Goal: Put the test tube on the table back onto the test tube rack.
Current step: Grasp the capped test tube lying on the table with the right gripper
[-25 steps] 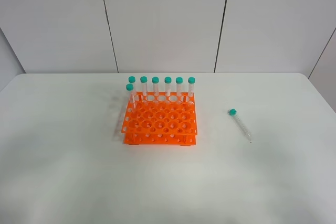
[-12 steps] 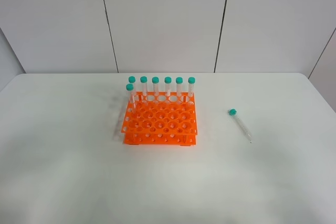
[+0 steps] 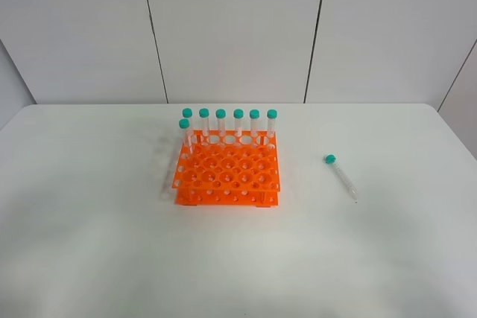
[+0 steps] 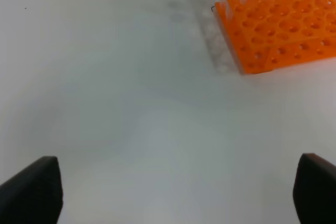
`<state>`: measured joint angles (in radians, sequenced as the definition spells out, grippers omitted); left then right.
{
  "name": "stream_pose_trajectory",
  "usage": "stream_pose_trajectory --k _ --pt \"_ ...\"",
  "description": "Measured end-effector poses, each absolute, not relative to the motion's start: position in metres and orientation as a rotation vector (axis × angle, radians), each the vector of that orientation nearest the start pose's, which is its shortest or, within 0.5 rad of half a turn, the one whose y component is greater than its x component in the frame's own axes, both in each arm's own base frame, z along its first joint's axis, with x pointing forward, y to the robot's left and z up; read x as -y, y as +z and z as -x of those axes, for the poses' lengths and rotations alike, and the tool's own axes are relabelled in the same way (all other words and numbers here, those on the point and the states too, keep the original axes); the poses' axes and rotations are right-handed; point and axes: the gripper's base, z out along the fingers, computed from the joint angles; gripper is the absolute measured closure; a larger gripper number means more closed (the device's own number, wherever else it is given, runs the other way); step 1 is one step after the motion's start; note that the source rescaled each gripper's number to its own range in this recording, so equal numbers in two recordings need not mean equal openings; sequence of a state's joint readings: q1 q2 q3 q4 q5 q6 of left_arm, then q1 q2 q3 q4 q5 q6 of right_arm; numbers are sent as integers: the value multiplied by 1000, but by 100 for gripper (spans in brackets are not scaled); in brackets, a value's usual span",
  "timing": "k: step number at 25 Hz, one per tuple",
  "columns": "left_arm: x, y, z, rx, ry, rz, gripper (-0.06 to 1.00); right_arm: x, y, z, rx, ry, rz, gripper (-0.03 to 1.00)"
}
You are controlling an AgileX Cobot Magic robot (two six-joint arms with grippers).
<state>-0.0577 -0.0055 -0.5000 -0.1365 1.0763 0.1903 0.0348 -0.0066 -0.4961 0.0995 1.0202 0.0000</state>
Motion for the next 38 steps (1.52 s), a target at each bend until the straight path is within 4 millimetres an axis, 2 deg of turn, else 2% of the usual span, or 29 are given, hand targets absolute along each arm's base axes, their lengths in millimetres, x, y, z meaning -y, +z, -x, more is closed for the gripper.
stream_pose_trajectory --k 1,3,5,6,7,8,13,15,18,22,26,29,31,35,38 --pt "10 277 7 -2031 -81 -261 -1 -8 280 4 -2000 141 37 87" --pt "10 277 7 -2031 -81 -261 -1 -8 280 4 -2000 141 37 63" --pt "10 277 7 -2031 -81 -261 -1 -8 280 4 -2000 141 37 25" --pt "10 277 7 -2031 -81 -261 -1 -8 280 4 -2000 142 37 11" --pt "10 277 7 -2031 -81 -261 -1 -8 280 4 -1999 142 37 2" --pt "10 277 7 -2031 -81 -261 -1 -8 280 4 -1999 142 37 -2" --pt "10 277 7 -2031 -81 -261 -1 -7 291 7 -1945 141 37 -1" --pt "10 277 7 -2031 -81 -261 -1 -7 306 8 -1916 141 37 0" --pt "10 277 7 -2031 -81 -261 -1 -7 333 -8 -1966 126 35 0" --pt "10 277 7 -2031 -81 -261 -1 -9 370 -49 -2118 119 69 1" --pt "10 277 7 -2031 -81 -261 -1 -16 391 -104 -2305 156 169 1" --pt "10 277 7 -2031 -81 -261 -1 -20 390 -150 -2423 182 215 1" --pt "10 277 7 -2031 -81 -261 -1 -21 380 -180 -2515 188 224 1" --pt "10 277 7 -2031 -81 -261 -1 -20 340 -244 -2697 157 223 1" --pt "10 277 7 -2031 -81 -261 -1 -20 307 -282 -2754 135 215 1"
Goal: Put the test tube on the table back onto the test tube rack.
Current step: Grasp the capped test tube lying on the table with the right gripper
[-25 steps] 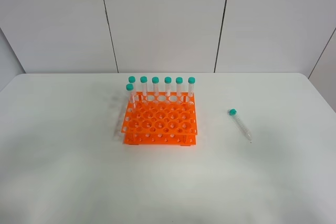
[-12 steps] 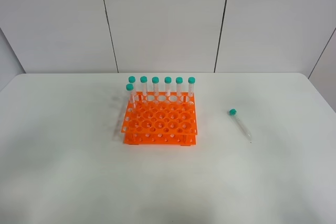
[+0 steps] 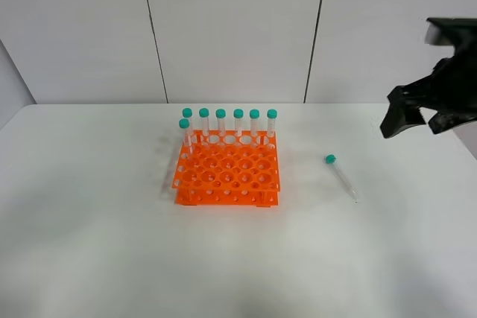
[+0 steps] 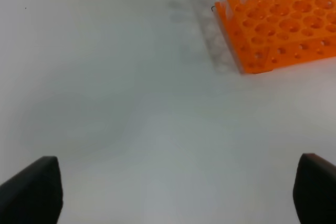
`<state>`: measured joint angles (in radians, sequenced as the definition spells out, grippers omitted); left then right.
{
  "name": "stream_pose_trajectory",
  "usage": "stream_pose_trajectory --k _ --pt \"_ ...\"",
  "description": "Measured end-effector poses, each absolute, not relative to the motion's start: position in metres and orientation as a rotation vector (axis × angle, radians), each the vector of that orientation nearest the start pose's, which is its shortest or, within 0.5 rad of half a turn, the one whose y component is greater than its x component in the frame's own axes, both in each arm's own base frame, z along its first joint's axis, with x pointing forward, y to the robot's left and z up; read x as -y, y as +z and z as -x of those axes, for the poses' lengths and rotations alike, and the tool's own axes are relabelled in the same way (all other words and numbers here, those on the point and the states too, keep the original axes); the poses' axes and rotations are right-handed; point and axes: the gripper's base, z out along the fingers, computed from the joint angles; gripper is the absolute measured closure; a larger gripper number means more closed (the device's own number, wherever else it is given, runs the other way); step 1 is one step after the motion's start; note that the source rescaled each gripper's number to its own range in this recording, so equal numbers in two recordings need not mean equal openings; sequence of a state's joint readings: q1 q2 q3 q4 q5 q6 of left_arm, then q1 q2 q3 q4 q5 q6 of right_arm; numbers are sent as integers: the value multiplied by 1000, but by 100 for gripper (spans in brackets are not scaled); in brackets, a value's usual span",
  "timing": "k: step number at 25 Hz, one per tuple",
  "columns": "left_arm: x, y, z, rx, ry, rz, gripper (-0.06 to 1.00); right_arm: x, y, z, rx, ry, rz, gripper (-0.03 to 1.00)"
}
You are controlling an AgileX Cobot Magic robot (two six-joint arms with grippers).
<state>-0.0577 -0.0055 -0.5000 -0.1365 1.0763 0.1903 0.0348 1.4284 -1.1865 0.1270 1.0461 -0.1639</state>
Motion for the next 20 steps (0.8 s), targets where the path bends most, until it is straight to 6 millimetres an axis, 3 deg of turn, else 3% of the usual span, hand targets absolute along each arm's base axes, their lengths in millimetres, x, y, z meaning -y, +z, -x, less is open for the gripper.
stream_pose_trajectory --k 4,10,20 --pt "10 277 7 -2031 -81 -261 -1 -19 257 -314 -2872 119 216 1" --pt "10 277 7 -2031 -81 -261 -1 -20 198 -341 -2968 94 264 1" --pt "10 277 7 -2031 -81 -261 -1 -48 147 -361 -2925 -32 464 4"
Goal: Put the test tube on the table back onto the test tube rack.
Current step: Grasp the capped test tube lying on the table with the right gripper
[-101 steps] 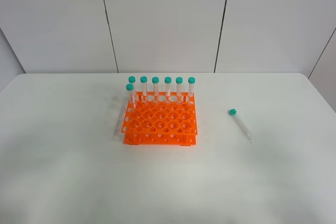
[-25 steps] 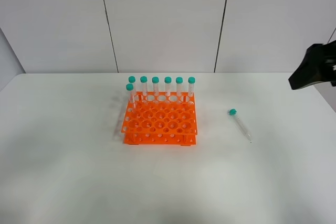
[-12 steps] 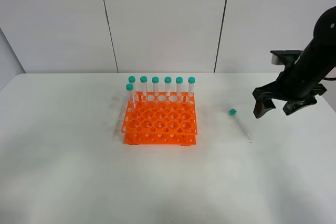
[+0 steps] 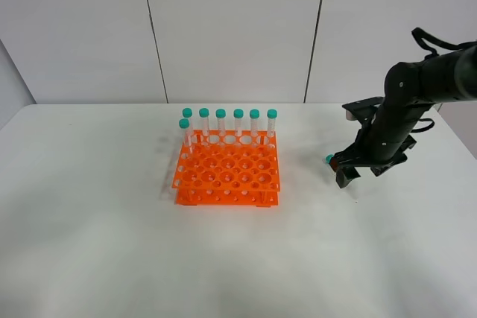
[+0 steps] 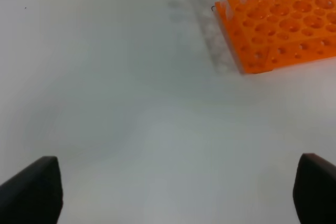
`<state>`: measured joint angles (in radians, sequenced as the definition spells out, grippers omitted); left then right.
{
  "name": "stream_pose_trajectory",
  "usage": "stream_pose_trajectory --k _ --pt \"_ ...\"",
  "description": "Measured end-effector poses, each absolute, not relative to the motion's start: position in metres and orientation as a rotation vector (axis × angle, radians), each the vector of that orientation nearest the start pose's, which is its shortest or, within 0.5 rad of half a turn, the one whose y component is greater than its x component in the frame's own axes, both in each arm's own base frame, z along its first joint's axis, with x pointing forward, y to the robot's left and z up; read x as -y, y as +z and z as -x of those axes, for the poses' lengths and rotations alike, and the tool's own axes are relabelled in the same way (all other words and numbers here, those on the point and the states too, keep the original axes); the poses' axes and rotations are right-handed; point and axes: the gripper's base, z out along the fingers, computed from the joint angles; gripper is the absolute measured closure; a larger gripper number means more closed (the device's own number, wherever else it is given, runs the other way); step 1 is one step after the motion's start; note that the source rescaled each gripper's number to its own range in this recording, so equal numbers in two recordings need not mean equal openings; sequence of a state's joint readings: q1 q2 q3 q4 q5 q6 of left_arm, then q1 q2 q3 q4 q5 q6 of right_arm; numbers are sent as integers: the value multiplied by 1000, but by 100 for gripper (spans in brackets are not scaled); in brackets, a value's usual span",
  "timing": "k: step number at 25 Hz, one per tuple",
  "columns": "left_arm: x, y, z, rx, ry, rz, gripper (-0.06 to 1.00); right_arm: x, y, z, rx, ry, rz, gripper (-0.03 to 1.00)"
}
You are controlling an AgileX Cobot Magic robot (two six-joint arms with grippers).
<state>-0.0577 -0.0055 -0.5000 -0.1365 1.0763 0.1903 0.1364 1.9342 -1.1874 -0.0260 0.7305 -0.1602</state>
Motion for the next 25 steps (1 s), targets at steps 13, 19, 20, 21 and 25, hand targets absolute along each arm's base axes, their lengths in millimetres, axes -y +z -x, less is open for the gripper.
stream_pose_trajectory --k 13,19,20,21,25 --pt "10 277 7 -2031 -81 -261 -1 -54 125 -397 -3008 -16 441 9" --pt "10 277 7 -2031 -81 -261 -1 -56 120 -402 -3076 0 442 10" --pt "10 277 7 -2031 -81 -261 -1 -56 120 -401 -3084 0 444 10" --pt "10 277 7 -2031 -81 -261 -1 -56 120 -400 -3092 0 446 10" --pt "10 277 7 -2031 -81 -261 -1 -56 119 -398 -3116 0 441 10"
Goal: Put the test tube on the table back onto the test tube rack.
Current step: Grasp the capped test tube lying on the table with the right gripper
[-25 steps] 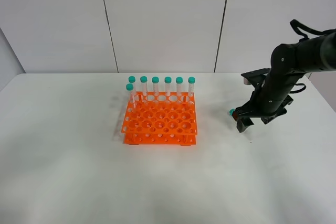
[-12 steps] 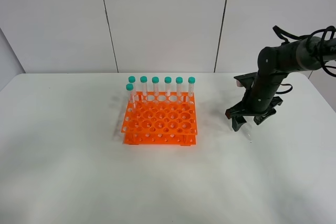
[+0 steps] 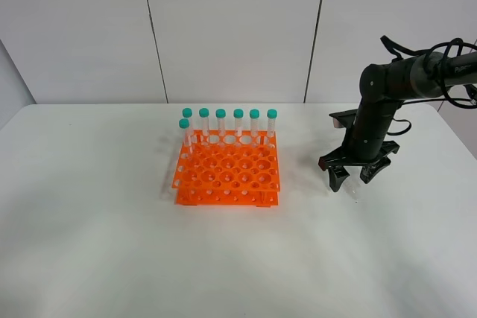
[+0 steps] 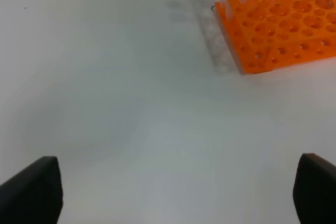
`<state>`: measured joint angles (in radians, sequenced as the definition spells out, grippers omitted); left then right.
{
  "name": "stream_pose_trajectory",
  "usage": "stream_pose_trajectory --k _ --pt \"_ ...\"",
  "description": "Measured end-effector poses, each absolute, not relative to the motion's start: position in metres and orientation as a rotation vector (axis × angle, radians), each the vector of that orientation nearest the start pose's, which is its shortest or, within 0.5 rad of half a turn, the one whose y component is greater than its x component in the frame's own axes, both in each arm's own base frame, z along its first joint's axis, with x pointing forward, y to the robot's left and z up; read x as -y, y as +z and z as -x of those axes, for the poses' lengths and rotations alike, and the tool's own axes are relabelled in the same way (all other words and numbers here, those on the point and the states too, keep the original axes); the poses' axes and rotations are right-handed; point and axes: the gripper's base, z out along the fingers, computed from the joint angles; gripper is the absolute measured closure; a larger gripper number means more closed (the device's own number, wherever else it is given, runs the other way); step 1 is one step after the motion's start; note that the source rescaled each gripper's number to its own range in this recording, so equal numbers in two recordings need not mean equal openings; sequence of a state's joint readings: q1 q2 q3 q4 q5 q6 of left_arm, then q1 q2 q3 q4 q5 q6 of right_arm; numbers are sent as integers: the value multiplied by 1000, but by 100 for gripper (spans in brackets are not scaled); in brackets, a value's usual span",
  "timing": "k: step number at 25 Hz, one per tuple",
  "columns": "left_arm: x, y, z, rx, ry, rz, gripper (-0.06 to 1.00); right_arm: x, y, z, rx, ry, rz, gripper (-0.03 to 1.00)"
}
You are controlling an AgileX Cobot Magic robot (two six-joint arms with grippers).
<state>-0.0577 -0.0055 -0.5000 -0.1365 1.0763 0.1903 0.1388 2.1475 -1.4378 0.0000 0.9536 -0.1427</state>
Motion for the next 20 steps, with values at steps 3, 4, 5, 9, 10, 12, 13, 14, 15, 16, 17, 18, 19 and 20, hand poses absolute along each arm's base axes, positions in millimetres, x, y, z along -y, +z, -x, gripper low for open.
stream_pose_trajectory --k 3,4,5,9,10,12,13,14,15,16,17,18,19,20 --pt "10 277 7 -2031 -81 -261 -1 -56 119 -398 -3122 0 422 10" --pt "10 277 7 -2031 -81 -261 -1 -56 119 -398 -3124 0 419 10" --pt "10 277 7 -2031 -81 -261 -1 -55 119 -398 -3123 -8 423 10" --pt "10 277 7 -2031 -81 -261 -1 -55 119 -398 -3121 -11 424 10" --pt "10 277 7 -2031 -81 -261 -1 -55 119 -398 -3121 -11 424 10" --pt "10 277 7 -2031 -81 -261 -1 -55 119 -398 -3121 -12 425 10" --pt "10 277 7 -2031 -81 -261 -1 -55 119 -398 -3121 -12 425 10" --pt "10 277 7 -2031 -81 -261 -1 -55 119 -398 -3121 -12 425 10" --pt "10 277 7 -2031 -81 -261 -1 -55 119 -398 -3121 -12 425 10" --pt "10 277 7 -2031 -81 -261 -1 -55 119 -398 -3121 -12 425 10" --pt "10 277 7 -2031 -81 -261 -1 -55 119 -398 -3121 -12 425 10" --pt "10 277 7 -2031 -81 -261 -1 -55 119 -398 -3120 -12 425 10" --pt "10 277 7 -2031 -81 -261 -1 -55 119 -399 -3117 -12 425 10" --pt "10 277 7 -2031 -81 -261 -1 -55 119 -399 -3113 -12 424 10"
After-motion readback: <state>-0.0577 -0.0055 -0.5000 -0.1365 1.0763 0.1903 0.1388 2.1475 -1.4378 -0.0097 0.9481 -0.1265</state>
